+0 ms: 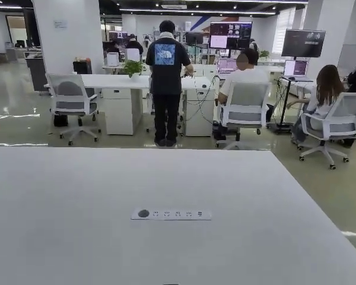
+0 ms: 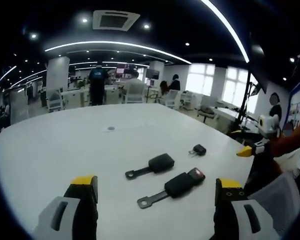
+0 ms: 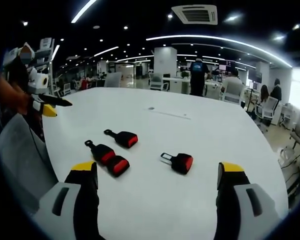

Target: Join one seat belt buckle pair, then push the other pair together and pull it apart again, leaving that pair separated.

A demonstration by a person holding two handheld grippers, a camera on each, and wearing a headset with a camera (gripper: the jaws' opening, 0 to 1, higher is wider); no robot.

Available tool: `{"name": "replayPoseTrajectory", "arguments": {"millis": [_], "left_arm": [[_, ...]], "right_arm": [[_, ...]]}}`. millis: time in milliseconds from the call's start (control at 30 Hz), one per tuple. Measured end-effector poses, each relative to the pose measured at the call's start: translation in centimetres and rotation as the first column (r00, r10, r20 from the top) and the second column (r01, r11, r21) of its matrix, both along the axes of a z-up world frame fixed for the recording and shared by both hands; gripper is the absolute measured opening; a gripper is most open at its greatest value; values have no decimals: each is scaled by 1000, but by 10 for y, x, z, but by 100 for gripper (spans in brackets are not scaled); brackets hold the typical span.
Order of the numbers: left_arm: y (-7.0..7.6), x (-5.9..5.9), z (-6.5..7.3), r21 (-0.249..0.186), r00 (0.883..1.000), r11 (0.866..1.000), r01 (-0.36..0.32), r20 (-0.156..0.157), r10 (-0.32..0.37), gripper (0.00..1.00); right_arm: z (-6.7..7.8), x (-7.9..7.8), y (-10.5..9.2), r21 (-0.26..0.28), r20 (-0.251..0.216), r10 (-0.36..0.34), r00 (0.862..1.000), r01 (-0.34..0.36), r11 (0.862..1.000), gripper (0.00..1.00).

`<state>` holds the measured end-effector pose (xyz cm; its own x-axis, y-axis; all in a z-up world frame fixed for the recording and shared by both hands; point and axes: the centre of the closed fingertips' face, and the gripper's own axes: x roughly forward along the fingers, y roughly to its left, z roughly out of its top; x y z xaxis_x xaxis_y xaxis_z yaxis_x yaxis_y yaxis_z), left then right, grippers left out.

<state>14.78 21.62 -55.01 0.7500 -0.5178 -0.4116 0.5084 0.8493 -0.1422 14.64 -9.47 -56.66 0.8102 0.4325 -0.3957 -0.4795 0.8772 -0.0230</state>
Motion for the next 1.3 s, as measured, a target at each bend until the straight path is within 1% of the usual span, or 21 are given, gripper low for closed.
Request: {"name": "replayPoseTrajectory", "arguments": {"millis": [67, 100, 167, 300, 367, 433, 500, 767, 833, 900, 1000, 1067, 1167, 1300], "left_arm": [[1, 1, 0, -3, 1000, 1000, 1, -1, -1, 100], [-4, -2, 7, -2, 1000, 1000, 2, 0, -2, 100], [3, 1, 4, 6, 1000, 1000, 3, 2, -3, 100], [9, 5, 3, 10, 1000, 1000, 1, 4, -1, 100], [10, 5, 2, 16, 1000, 1000, 2, 5, -2, 100], [7, 3, 6, 17, 1000, 1000, 4, 4, -4, 100], [10, 6, 3, 21, 1000, 1000, 3, 3, -3, 100], [3, 5, 10, 27, 1000, 1000, 7, 2, -7, 100], [6, 7, 7, 26, 1000, 1000, 6, 5, -6, 100], [4, 6, 9, 29, 1000, 1000, 6, 5, -6, 100], [5, 6, 7, 30, 1000, 1000, 7, -4, -7, 100], [4, 6, 6, 26, 1000, 1000, 5, -2, -5, 100], [7, 7, 2, 22, 1000, 1000, 6, -6, -5, 100], [2, 4, 3, 27, 1000, 1000, 7, -11, -7, 100]], "right_arm": [[1, -1, 0, 0, 1, -1, 1000, 1, 1000, 99], [1, -2, 1, -1, 1, -1, 1000, 1, 1000, 99], [2, -2, 1, -4, 5, 0, 1000, 0, 1000, 99], [1, -2, 1, -10, -1, -1, 1000, 1, 1000, 99], [1, -3, 1, -11, -1, -2, 1000, 2, 1000, 99], [-1, -2, 0, -13, -6, -2, 1000, 2, 1000, 99], [0, -1, 0, -13, -5, -1, 1000, 1, 1000, 99], [0, 2, 0, -19, -8, 0, 1000, -1, 1000, 99], [0, 2, 0, -23, -8, 4, 1000, -4, 1000, 99], [-1, 3, 0, -27, -7, 4, 1000, -4, 1000, 99], [0, 4, -1, -24, -8, 2, 1000, -2, 1000, 99], [0, 4, -2, -27, -5, 2, 1000, -2, 1000, 99], [-1, 4, -3, -28, -8, 1, 1000, -1, 1000, 99], [-3, 4, -2, -27, -13, 1, 1000, -1, 1000, 99]]}}
